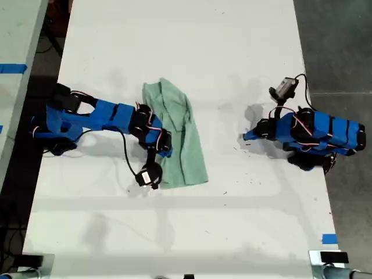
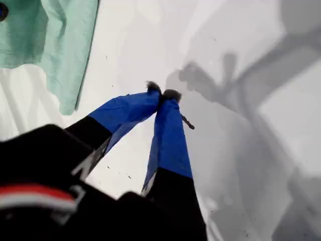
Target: Fold t shirt
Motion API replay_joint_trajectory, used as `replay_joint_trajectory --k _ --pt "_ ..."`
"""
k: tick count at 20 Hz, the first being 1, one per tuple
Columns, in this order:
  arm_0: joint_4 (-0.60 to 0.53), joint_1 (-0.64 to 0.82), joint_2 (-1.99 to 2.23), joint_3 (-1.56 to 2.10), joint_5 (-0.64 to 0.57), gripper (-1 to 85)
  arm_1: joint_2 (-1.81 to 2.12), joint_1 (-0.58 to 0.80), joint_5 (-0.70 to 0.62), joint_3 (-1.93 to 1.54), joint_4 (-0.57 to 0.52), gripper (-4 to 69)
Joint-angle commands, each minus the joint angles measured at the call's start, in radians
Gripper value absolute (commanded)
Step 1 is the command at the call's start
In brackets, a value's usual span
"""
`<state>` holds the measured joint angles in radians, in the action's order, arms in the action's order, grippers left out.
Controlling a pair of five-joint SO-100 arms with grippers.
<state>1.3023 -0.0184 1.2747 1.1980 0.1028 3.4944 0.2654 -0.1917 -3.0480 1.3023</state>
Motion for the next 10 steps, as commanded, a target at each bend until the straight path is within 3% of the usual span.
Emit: replay_joint_trajectory --k 1,2,7,10 --pt "-0.095 0.058 -0.046 -0.063 -0.06 7.3 0.015 -0.002 -0.009 -0.044 0.008 1.4" --pt "-0.12 0.069 -0.081 -0.063 -0.071 13.2 0.015 -0.002 -0.009 -0.044 0.008 1.4" --pt "-0.179 0.083 -0.176 -0.069 -0.107 22.8 0.015 -0.002 -0.014 -0.044 0.006 1.4" --pt "-0.164 0.074 -0.118 -0.071 -0.126 21.4 0.015 -0.002 -0.014 -0.044 0.005 1.4"
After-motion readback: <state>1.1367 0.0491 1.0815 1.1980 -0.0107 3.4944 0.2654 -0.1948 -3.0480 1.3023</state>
